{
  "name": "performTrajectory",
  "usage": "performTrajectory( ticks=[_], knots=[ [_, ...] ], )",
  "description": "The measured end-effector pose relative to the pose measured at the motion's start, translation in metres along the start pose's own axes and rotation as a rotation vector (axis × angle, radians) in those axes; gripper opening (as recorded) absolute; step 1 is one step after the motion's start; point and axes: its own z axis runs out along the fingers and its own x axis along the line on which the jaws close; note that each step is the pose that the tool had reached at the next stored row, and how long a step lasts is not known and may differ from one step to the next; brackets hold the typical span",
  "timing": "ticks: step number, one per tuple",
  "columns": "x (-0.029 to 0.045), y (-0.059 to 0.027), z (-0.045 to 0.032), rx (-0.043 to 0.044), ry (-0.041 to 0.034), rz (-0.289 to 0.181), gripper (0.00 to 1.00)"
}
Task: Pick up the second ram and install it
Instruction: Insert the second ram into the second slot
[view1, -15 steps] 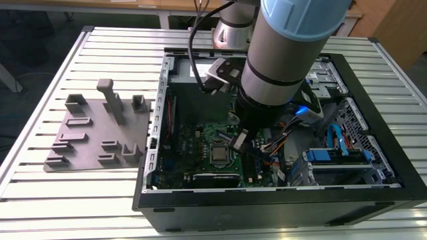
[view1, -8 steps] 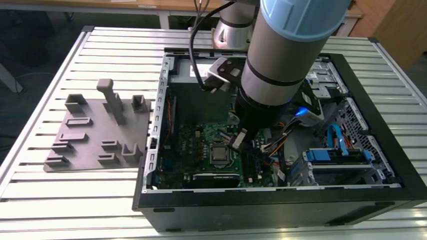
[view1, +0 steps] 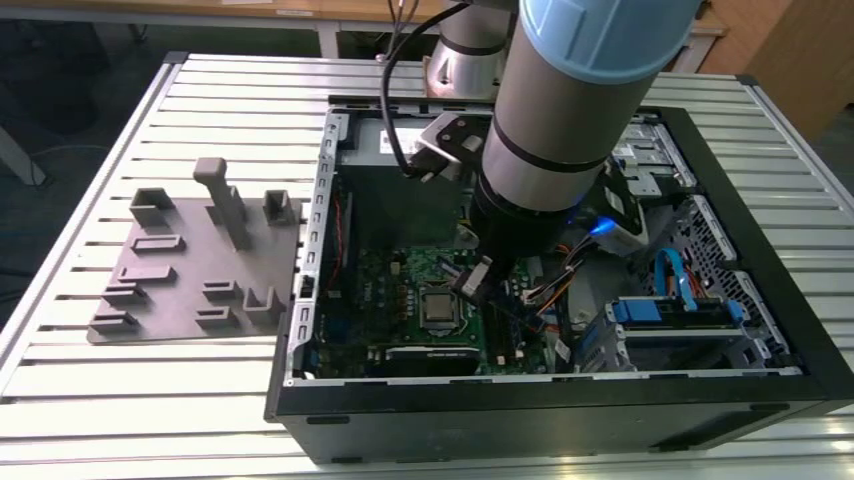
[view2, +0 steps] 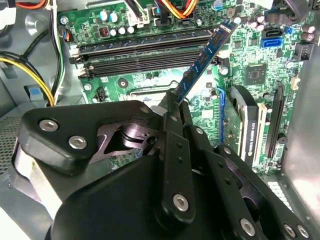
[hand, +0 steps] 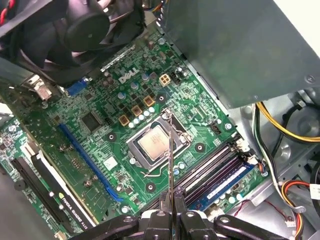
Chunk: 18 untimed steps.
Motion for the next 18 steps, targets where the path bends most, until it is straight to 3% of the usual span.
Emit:
performTrajectory(
  ticks=[18],
  knots=[
    [0.0, 0.0, 0.0002, 0.0051, -0.0066, 0.11, 0.14]
  ],
)
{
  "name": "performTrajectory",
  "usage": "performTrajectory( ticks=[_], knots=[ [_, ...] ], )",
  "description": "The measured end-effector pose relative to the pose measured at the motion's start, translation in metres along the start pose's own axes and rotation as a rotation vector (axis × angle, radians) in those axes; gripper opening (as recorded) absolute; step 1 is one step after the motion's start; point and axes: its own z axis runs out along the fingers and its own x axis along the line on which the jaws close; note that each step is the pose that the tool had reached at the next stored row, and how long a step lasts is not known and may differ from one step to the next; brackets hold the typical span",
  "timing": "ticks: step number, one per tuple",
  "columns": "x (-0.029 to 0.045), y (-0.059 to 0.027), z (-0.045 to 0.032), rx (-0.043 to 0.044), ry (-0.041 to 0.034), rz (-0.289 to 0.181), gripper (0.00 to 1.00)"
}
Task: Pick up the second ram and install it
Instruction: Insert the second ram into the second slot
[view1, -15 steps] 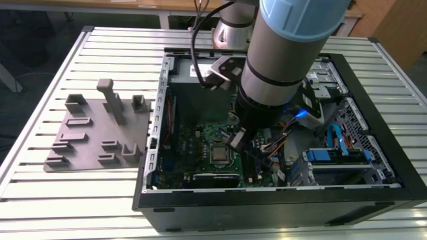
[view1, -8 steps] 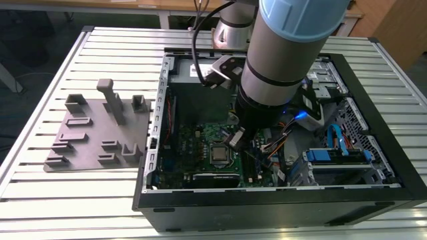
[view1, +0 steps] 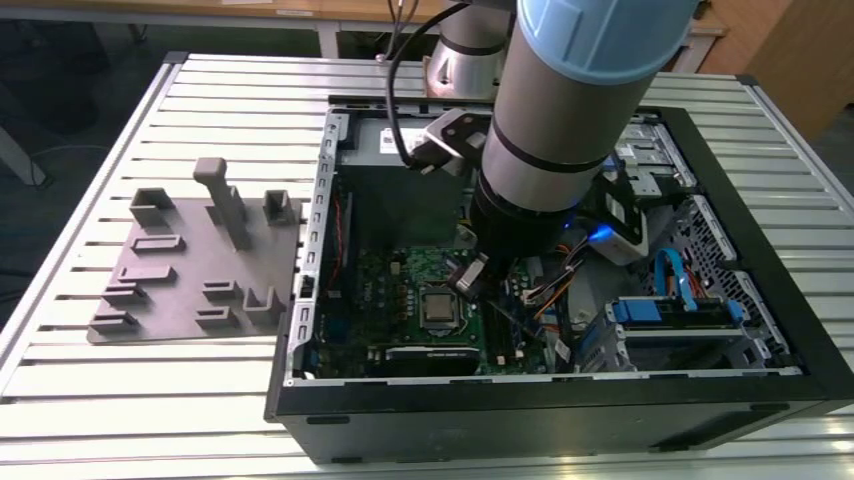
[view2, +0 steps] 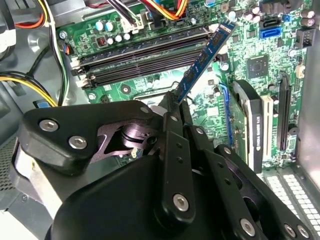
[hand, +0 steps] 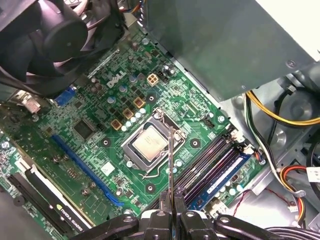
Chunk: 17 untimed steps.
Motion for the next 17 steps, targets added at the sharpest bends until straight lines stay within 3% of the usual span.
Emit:
performTrajectory(
  ticks=[6, 14, 17],
  knots=[
    [0.0, 0.0, 0.0001, 0.001, -0.0019, 0.026, 0.14],
    [0.0, 0.0, 0.0005, 0.0073, -0.0101, 0.162, 0.14],
    [-0.0008, 0.0009, 0.0008, 0.0084, -0.0118, 0.187, 0.14]
  ],
)
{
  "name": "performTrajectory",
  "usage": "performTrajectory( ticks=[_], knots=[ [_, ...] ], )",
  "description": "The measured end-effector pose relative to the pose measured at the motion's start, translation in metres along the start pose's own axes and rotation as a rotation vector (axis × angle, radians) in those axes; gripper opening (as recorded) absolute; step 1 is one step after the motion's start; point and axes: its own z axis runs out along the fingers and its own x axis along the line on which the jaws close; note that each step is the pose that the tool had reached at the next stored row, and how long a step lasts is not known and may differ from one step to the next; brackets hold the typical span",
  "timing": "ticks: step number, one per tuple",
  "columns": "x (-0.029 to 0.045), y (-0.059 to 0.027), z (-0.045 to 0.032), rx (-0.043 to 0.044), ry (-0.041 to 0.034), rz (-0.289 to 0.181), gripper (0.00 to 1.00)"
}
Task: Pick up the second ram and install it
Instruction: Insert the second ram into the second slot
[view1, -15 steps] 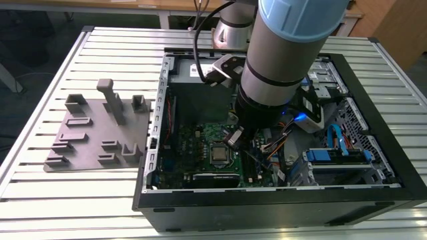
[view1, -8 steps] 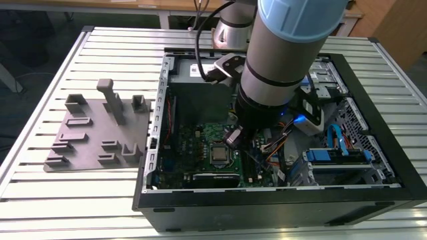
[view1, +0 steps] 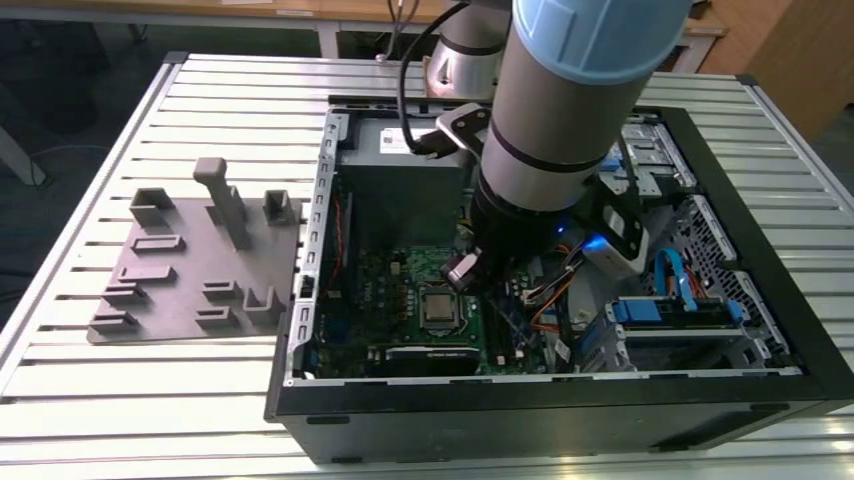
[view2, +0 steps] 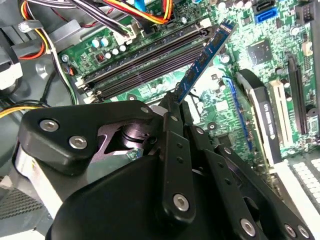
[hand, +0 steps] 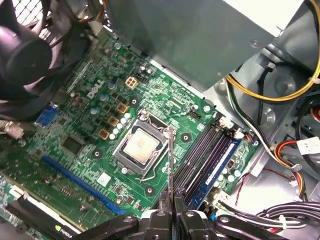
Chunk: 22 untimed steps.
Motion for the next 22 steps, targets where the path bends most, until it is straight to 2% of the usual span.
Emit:
performTrajectory(
  ticks=[12, 22],
  knots=[
    [-0.008, 0.0117, 0.0018, 0.0016, -0.0023, 0.035, 0.14],
    [-0.0079, 0.0118, 0.0024, 0.0081, -0.0104, 0.171, 0.14]
  ],
)
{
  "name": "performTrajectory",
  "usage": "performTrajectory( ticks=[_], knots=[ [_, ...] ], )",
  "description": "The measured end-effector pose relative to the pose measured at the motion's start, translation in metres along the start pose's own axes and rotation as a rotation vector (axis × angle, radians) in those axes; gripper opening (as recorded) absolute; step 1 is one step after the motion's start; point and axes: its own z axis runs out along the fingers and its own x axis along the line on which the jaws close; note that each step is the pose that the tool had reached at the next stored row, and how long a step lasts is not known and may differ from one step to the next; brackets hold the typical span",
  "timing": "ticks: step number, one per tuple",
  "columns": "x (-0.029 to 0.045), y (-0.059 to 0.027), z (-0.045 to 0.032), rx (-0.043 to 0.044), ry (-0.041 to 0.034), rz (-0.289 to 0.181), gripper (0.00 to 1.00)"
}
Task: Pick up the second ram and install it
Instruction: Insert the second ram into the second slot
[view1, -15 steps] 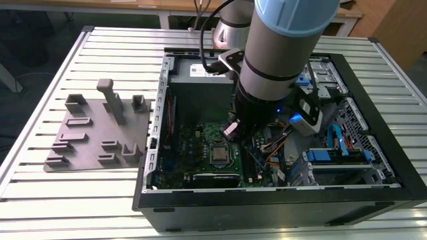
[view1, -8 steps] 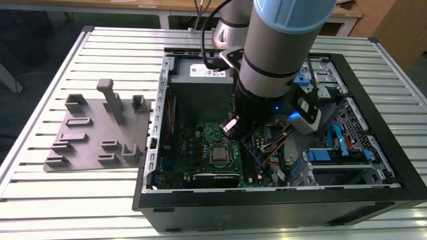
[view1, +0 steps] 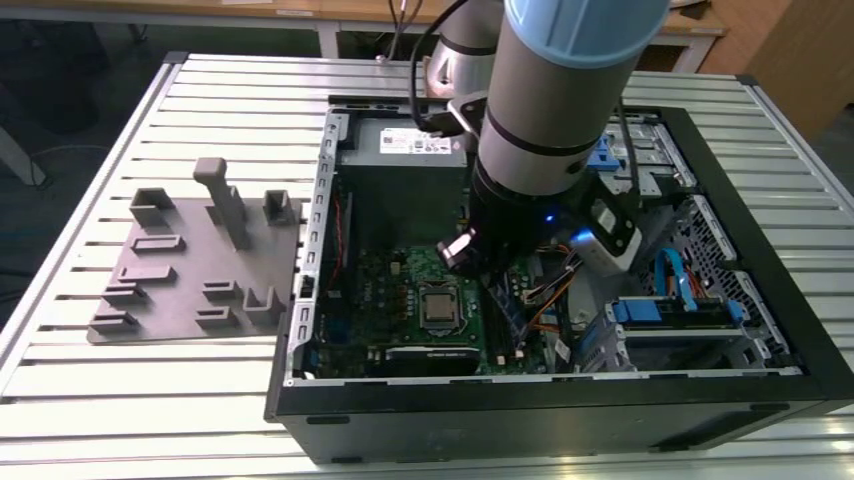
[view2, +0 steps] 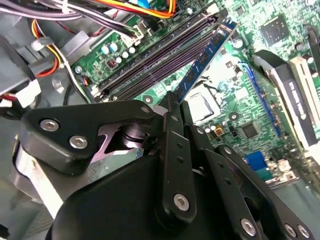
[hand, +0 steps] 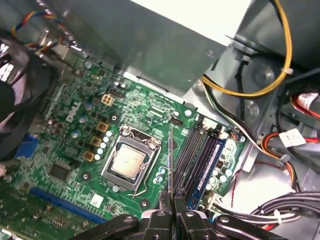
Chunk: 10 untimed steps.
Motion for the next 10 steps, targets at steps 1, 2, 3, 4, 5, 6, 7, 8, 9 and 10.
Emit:
performTrajectory(
  ticks=[1, 2, 3, 4, 5, 6, 7, 8, 9, 10],
  knots=[
    [0.0, 0.0, 0.0, 0.0006, -0.0008, 0.013, 0.14],
    [0.0, 0.0, 0.0001, 0.0012, -0.0015, 0.025, 0.14],
    [0.0, 0.0, 0.0001, 0.0017, -0.0023, 0.036, 0.14],
    [0.0, 0.0, 0.0001, 0.0022, -0.003, 0.048, 0.14],
    [0.0, 0.0, 0.0001, 0.0028, -0.0037, 0.059, 0.14],
    [0.0, 0.0, 0.0002, 0.0032, -0.0044, 0.07, 0.14],
    [0.0, 0.0, 0.0002, 0.0037, -0.0051, 0.081, 0.14],
    [0.0, 0.0, 0.0002, 0.0042, -0.0058, 0.093, 0.14],
    [0.0, 0.0, 0.0002, 0.0048, -0.0065, 0.106, 0.14],
    [0.0, 0.0, 0.0003, 0.0054, -0.0073, 0.117, 0.14]
  ],
)
